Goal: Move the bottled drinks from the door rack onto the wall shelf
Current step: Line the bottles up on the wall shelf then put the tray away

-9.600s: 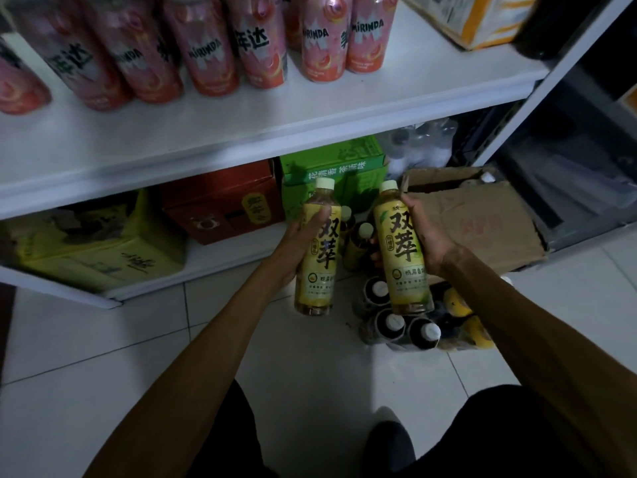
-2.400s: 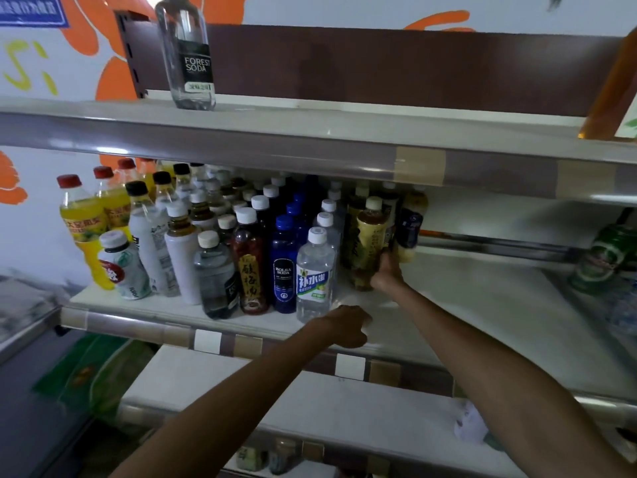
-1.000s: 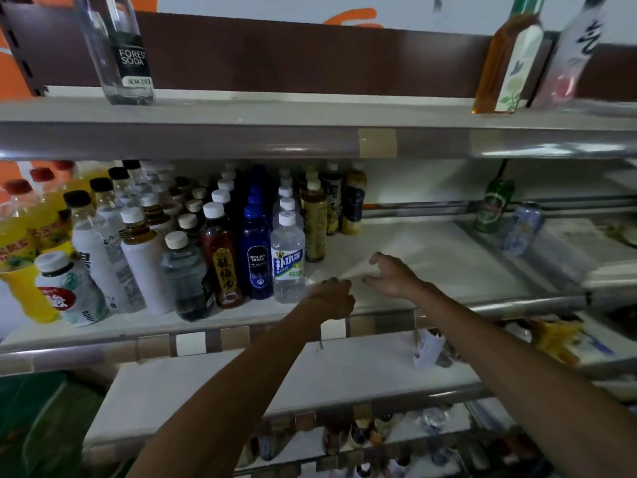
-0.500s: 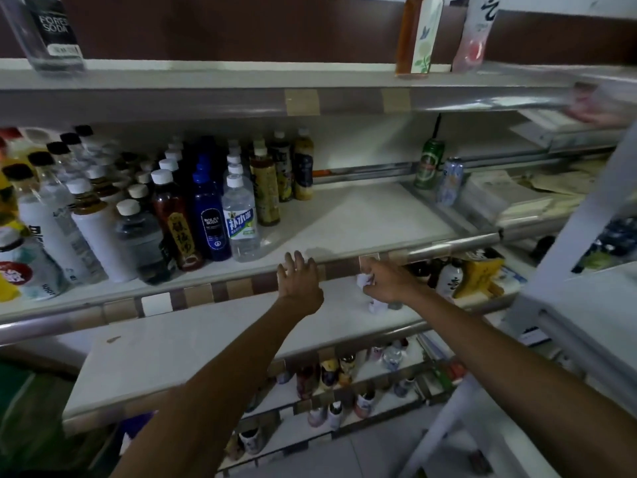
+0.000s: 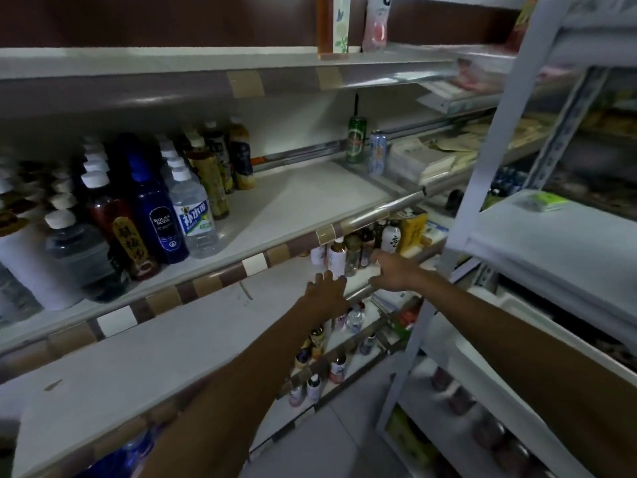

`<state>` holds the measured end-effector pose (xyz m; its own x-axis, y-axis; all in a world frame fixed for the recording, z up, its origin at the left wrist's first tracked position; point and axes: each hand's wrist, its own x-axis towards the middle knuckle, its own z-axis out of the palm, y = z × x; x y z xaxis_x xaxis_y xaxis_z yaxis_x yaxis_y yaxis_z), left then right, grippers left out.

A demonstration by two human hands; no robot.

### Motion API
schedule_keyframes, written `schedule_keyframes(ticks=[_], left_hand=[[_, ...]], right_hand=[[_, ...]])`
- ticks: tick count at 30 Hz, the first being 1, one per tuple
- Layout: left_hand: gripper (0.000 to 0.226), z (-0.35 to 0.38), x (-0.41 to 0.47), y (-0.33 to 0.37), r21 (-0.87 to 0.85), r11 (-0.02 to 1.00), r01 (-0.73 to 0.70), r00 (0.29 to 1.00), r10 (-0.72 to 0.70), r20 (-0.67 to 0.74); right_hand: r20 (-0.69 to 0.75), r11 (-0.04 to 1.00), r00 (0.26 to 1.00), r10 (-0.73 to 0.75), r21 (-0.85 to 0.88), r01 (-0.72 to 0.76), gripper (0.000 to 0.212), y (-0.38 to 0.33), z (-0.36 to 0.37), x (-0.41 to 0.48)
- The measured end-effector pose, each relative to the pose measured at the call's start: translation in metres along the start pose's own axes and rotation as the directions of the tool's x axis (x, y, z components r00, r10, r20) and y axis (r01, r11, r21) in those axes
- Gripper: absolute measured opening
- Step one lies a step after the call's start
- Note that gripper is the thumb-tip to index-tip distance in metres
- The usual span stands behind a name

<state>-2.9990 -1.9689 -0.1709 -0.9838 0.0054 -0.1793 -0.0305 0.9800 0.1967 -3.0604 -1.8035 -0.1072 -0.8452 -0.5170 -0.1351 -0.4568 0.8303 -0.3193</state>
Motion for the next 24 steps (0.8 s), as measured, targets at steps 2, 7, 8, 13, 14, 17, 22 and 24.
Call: schedule_keyframes(ticks=[2, 7, 8, 13, 14, 17, 22, 24], left_hand=[[0.057, 0.013, -0.005, 0.008, -0.03, 0.998, -0.055, 0.998, 0.055, 0.01], [0.051, 0.039, -0.016, 0.03, -0.062, 0.976, -0.208, 0.972, 0.214, 0.102], [0.053, 0.046, -0.02, 0.039, -0.04, 0.969, -0.244, 0.962, 0.247, 0.12], [0.054, 0.073, -0.043, 0.08, -0.047, 0.933, -0.358, 0.908, 0.359, 0.216], [0.052, 0.076, -0.044, 0.089, -0.056, 0.932, -0.359, 0.902, 0.362, 0.234], [0.043, 0.1, -0.033, 0.118, -0.084, 0.916, -0.393, 0.879, 0.401, 0.257], [0.054, 0.104, -0.081, 0.176, -0.104, 0.873, -0.476, 0.823, 0.484, 0.297], [0.041, 0.115, -0.1, 0.199, -0.098, 0.864, -0.494, 0.793, 0.494, 0.356]], right_hand=[[0.017, 0.999, 0.999, 0.045, 0.001, -0.045, 0.046, 0.006, 0.015, -0.018], [0.111, 0.961, 0.963, 0.246, 0.099, -0.257, 0.046, 0.033, 0.052, -0.067], [0.111, 0.951, 0.954, 0.279, 0.109, -0.291, 0.045, 0.039, 0.058, -0.084], [0.122, 0.874, 0.877, 0.465, 0.097, -0.477, 0.058, 0.065, 0.077, -0.158], [0.115, 0.848, 0.853, 0.509, 0.107, -0.52, 0.061, 0.071, 0.078, -0.173], [0.079, 0.795, 0.807, 0.585, 0.142, -0.59, 0.059, 0.085, 0.078, -0.216], [0.056, 0.698, 0.718, 0.694, 0.195, -0.689, 0.058, 0.102, 0.091, -0.296], [0.059, 0.67, 0.691, 0.721, 0.198, -0.716, 0.055, 0.104, 0.099, -0.33]])
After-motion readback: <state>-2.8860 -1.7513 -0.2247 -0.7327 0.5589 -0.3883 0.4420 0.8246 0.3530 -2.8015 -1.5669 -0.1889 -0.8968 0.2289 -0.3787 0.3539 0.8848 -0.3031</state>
